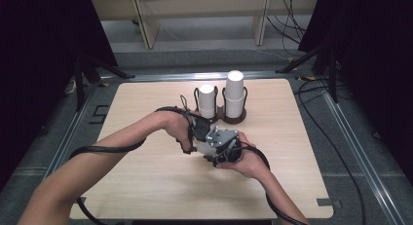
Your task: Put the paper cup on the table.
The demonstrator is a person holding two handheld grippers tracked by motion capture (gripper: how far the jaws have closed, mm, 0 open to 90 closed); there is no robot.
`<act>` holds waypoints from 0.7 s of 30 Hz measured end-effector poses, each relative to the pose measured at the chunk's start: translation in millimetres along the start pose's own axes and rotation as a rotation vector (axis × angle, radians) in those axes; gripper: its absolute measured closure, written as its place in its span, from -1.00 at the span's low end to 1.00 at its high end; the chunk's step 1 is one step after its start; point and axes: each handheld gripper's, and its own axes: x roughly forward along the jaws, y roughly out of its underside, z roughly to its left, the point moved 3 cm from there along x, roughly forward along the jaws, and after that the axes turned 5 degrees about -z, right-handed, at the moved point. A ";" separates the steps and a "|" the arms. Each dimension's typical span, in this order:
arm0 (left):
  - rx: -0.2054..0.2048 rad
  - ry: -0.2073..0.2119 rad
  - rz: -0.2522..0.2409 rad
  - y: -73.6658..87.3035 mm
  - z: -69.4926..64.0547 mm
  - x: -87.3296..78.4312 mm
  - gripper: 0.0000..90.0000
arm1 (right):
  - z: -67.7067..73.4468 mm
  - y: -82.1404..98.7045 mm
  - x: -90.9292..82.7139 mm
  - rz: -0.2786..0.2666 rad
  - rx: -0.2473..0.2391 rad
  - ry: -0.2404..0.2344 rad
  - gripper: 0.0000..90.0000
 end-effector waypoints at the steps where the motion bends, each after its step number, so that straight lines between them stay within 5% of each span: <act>1: 0.000 -0.002 -0.002 0.0 0.0 -0.1 -0.20 | 0.0 0.4 0.3 0.001 -0.004 -0.002 -0.37; 3: -0.009 -0.002 -0.016 -0.1 -0.5 -0.2 -0.20 | 1.7 2.3 0.9 0.007 0.015 -0.009 -0.36; 5: -0.008 -0.004 -0.022 -0.3 -0.7 -0.5 -0.20 | -1.5 2.4 1.7 -0.003 -0.034 -0.015 -0.35; 8: -0.008 -0.002 -0.024 -0.4 -1.3 -0.7 -0.20 | -3.2 2.3 1.9 -0.015 -0.032 -0.010 -0.33; 13: -0.007 -0.003 -0.031 -0.8 -1.3 -1.4 -0.20 | -3.6 3.0 2.0 -0.016 -0.027 -0.013 -0.29; 14: -0.007 0.002 -0.035 -1.3 -1.8 -2.0 -0.20 | -0.5 4.3 1.7 -0.004 0.023 -0.016 -0.27; 19: -0.002 0.007 -0.038 -2.1 -3.6 -1.7 -0.20 | -2.5 4.8 4.1 -0.023 -0.011 -0.031 -0.22; 21: 0.027 0.016 -0.019 -2.3 -3.9 -2.3 -0.20 | -0.1 5.9 4.9 -0.019 0.016 -0.046 -0.22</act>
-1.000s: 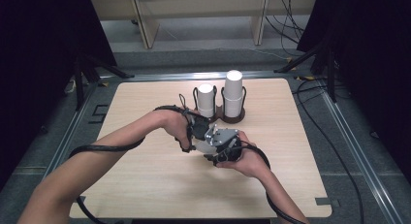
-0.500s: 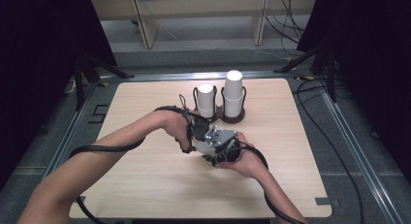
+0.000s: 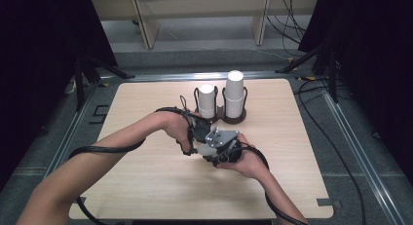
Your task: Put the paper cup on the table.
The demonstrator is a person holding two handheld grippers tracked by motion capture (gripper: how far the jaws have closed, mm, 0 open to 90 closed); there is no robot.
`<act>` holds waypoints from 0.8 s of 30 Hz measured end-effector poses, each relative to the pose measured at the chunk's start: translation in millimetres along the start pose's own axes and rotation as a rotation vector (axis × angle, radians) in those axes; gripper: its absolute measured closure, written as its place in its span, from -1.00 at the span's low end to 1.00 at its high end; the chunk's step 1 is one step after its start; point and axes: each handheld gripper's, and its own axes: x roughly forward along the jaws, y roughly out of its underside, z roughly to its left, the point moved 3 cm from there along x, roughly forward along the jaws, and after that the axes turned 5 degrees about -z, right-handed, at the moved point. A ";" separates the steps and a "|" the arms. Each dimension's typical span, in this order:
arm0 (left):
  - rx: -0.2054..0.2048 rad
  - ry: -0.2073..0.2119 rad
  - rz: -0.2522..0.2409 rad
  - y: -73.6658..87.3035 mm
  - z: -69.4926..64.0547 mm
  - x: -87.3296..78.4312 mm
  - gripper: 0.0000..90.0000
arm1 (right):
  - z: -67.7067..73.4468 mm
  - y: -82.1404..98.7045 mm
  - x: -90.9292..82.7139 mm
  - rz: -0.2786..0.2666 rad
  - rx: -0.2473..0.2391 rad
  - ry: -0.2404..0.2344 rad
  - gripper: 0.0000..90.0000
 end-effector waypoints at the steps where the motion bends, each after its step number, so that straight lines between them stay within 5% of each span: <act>1: -0.024 -0.002 -0.018 -0.4 -1.5 1.3 -0.20 | 2.4 0.9 -0.1 0.012 0.030 -0.006 -0.21; 3: -0.026 0.001 -0.020 -0.2 -1.7 1.7 -0.20 | 2.5 1.1 0.2 0.011 0.027 -0.007 -0.21; 4: -0.023 -0.001 -0.029 0.0 -2.1 2.4 -0.20 | 0.1 0.8 1.6 0.001 -0.022 -0.009 -0.20; 5: -0.021 -0.001 -0.028 -0.1 -2.5 2.0 -0.21 | 3.1 1.7 0.9 0.014 0.019 -0.010 -0.20; 13: -0.009 -0.007 -0.073 3.0 -4.1 1.7 -0.42 | 3.9 2.0 -1.9 -0.004 -0.037 -0.006 -0.21; 17: -0.009 -0.050 -0.135 5.3 -6.4 3.4 -0.62 | 3.9 3.6 -5.0 -0.026 -0.021 0.005 -0.21; 18: 0.007 -0.087 -0.168 5.6 -5.8 1.5 -0.68 | 2.0 5.3 -7.7 -0.037 -0.020 0.016 -0.21; 20: -0.037 -0.110 -0.243 5.2 -8.9 1.7 -0.70 | 0.6 7.7 -11.7 -0.047 0.001 0.026 -0.21; 24: -0.051 -0.165 -0.326 7.3 -10.0 -0.6 -0.73 | -2.5 11.9 -19.3 -0.093 0.026 0.050 -0.21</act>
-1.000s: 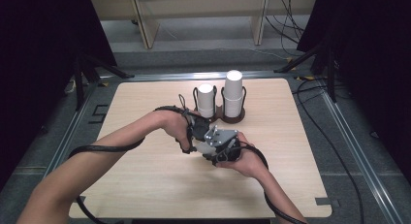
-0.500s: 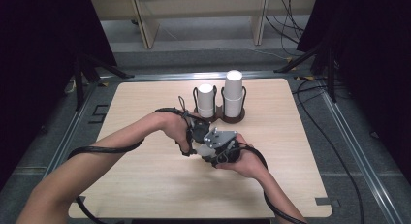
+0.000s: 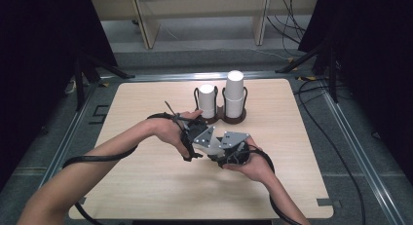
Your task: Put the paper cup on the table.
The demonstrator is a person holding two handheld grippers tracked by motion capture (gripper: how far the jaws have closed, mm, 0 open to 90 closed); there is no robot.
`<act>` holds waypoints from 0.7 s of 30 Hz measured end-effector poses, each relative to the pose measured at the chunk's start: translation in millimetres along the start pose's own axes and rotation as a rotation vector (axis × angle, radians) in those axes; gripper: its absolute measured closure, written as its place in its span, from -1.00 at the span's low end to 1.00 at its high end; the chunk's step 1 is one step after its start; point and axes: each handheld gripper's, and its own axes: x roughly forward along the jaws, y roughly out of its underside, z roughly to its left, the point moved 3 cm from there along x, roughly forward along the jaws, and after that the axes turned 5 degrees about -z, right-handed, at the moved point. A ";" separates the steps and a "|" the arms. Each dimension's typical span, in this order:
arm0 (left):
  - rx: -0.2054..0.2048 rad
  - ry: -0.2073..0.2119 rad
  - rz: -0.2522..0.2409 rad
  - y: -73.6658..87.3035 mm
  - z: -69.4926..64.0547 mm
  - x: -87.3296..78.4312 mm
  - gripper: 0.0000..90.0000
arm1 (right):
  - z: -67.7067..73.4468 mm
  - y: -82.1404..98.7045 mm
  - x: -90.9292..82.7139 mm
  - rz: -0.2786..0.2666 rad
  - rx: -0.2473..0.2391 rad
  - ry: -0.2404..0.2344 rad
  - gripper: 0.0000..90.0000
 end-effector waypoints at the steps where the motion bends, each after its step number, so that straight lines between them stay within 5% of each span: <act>1: -0.007 -0.010 -0.017 1.0 -0.3 -0.8 -0.75 | -0.3 3.6 -5.0 -0.021 0.026 0.015 -0.21; 4: -0.052 -0.048 -0.096 6.4 -2.3 -0.3 -0.76 | -0.4 8.3 -10.2 -0.040 0.029 0.037 -0.21; 11: -0.106 -0.081 -0.170 13.5 -5.4 -4.3 -0.80 | 0.5 13.4 -19.5 -0.072 0.029 0.065 -0.21; 14: -0.141 -0.099 -0.205 20.2 -8.5 -9.3 -0.82 | -0.5 19.0 -27.3 -0.102 0.073 0.091 -0.21; 21: -0.262 -0.222 -0.302 45.1 -25.9 -17.6 -0.83 | -3.2 37.5 -53.5 -0.182 0.166 0.207 -0.21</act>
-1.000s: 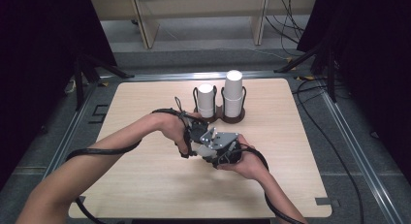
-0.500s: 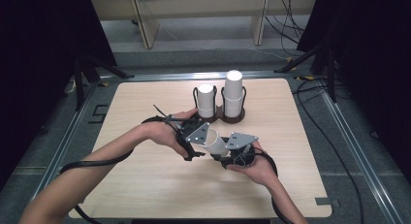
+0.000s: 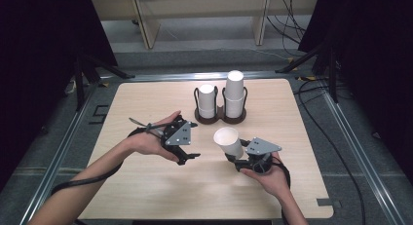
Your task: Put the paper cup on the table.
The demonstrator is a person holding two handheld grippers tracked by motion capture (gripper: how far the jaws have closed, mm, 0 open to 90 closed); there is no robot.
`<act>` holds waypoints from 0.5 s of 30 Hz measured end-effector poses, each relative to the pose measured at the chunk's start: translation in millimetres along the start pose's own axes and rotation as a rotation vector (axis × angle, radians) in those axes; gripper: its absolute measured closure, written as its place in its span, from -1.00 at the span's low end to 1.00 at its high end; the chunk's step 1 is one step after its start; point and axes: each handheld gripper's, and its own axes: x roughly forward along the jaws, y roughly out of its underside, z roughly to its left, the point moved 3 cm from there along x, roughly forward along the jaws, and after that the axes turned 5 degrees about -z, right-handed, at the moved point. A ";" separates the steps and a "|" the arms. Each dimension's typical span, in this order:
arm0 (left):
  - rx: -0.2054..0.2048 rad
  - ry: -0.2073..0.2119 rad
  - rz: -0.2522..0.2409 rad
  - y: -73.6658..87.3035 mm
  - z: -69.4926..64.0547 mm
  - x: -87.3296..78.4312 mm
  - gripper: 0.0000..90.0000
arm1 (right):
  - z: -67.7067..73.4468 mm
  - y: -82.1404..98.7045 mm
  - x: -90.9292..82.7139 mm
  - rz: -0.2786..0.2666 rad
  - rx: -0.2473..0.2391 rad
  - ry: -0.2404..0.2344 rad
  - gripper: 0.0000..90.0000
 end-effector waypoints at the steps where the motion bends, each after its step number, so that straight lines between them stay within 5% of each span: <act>1: -0.022 -0.026 -0.015 4.7 -1.1 -3.3 -0.83 | -2.2 0.7 -3.7 -0.003 0.012 0.010 -0.21; 3: -0.081 -0.063 -0.069 11.2 -4.4 -5.9 -0.83 | -7.2 2.3 -10.8 -0.032 0.062 0.040 -0.21; 8: -0.216 -0.187 -0.183 31.0 -9.7 -19.5 -0.83 | -25.0 7.4 -29.6 -0.076 0.097 0.124 -0.21; 13: -0.314 -0.308 -0.245 50.7 -15.1 -33.0 -0.84 | -34.9 14.7 -41.2 -0.082 0.119 0.177 -0.21; 14: -0.332 -0.325 -0.248 53.1 -16.1 -35.2 -0.84 | -33.0 17.3 -44.5 -0.054 0.184 0.178 -0.21; 15: -0.332 -0.325 -0.248 53.1 -16.1 -35.2 -0.83 | -35.1 18.5 -46.0 -0.058 0.172 0.195 -0.21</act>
